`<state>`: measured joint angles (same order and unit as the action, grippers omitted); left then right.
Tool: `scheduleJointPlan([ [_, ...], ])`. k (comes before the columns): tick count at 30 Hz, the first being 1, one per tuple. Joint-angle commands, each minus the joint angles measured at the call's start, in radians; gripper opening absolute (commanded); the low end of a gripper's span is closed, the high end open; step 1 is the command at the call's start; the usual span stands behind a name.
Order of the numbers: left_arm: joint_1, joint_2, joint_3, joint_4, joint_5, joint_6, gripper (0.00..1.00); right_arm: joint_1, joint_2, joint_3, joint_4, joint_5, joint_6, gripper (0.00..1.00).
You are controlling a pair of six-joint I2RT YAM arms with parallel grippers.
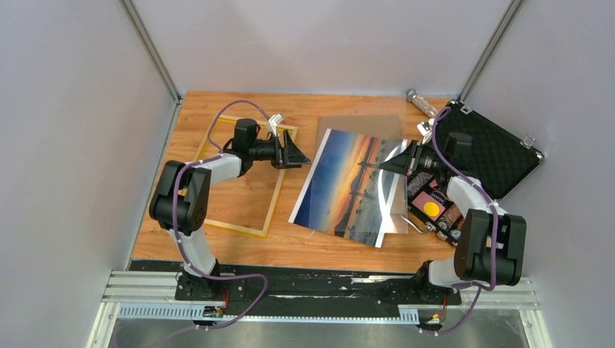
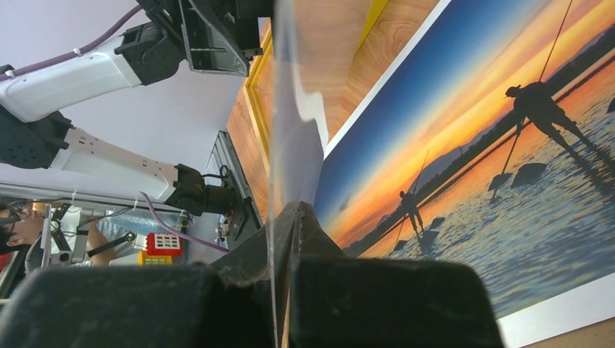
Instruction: Put the photo into the frame
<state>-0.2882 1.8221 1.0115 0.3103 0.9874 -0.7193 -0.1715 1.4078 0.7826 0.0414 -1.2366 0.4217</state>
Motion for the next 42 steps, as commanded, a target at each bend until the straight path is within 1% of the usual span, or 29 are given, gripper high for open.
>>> scheduleJointPlan([
  [1, 0.026, -0.082, 0.057, -0.088, -0.042, 0.098, 0.95, -0.005, 0.016, 0.043, 0.025, -0.011, 0.049, 0.00],
  [4, 0.043, -0.095, 0.071, -0.132, -0.052, 0.135, 0.95, -0.005, 0.027, 0.041, 0.051, -0.022, 0.091, 0.00],
  [6, 0.064, -0.108, 0.096, -0.194, -0.076, 0.177, 0.95, -0.005, 0.035, 0.047, 0.078, -0.039, 0.125, 0.00],
  [10, 0.132, -0.153, 0.158, -0.379, -0.182, 0.300, 0.96, -0.004, 0.043, 0.067, 0.113, -0.065, 0.190, 0.00],
  [11, 0.157, -0.170, 0.171, -0.445, -0.216, 0.324, 0.96, -0.003, 0.044, 0.073, 0.118, -0.069, 0.204, 0.00],
  [12, 0.170, -0.177, 0.204, -0.522, -0.237, 0.381, 0.96, -0.001, 0.043, 0.079, 0.123, -0.073, 0.215, 0.00],
  [13, 0.191, -0.190, 0.220, -0.562, -0.290, 0.411, 0.96, 0.002, 0.044, 0.084, 0.125, -0.076, 0.223, 0.00],
  [14, 0.200, -0.195, 0.260, -0.649, -0.316, 0.480, 0.97, 0.005, 0.043, 0.091, 0.128, -0.078, 0.231, 0.00],
  [15, 0.217, -0.198, 0.285, -0.699, -0.377, 0.514, 0.98, 0.007, 0.043, 0.098, 0.133, -0.083, 0.245, 0.00],
  [16, 0.224, -0.194, 0.330, -0.787, -0.410, 0.583, 0.99, 0.009, 0.041, 0.105, 0.143, -0.087, 0.259, 0.00],
  [17, 0.240, -0.189, 0.353, -0.831, -0.471, 0.646, 1.00, 0.011, 0.039, 0.110, 0.157, -0.089, 0.277, 0.00],
  [20, 0.267, -0.150, 0.455, -1.013, -0.592, 0.751, 1.00, 0.017, 0.029, 0.132, 0.193, -0.095, 0.324, 0.00],
  [22, 0.282, -0.122, 0.491, -1.081, -0.698, 0.808, 1.00, 0.026, 0.023, 0.147, 0.203, -0.095, 0.342, 0.00],
  [23, 0.314, -0.112, 0.498, -1.096, -0.719, 0.841, 1.00, 0.031, 0.021, 0.153, 0.207, -0.094, 0.353, 0.00],
  [26, 0.350, -0.059, 0.521, -1.146, -0.827, 0.893, 1.00, 0.054, 0.018, 0.161, 0.233, -0.093, 0.385, 0.00],
  [28, 0.387, -0.035, 0.522, -1.147, -0.879, 0.920, 1.00, 0.072, 0.016, 0.162, 0.238, -0.089, 0.390, 0.00],
  [36, 0.486, 0.029, 0.491, -1.072, -0.961, 1.012, 1.00, 0.123, 0.025, 0.145, 0.208, -0.064, 0.348, 0.00],
  [42, 0.549, 0.077, 0.474, -1.029, -0.950, 1.063, 1.00, 0.141, 0.025, 0.147, 0.163, -0.044, 0.293, 0.00],
])
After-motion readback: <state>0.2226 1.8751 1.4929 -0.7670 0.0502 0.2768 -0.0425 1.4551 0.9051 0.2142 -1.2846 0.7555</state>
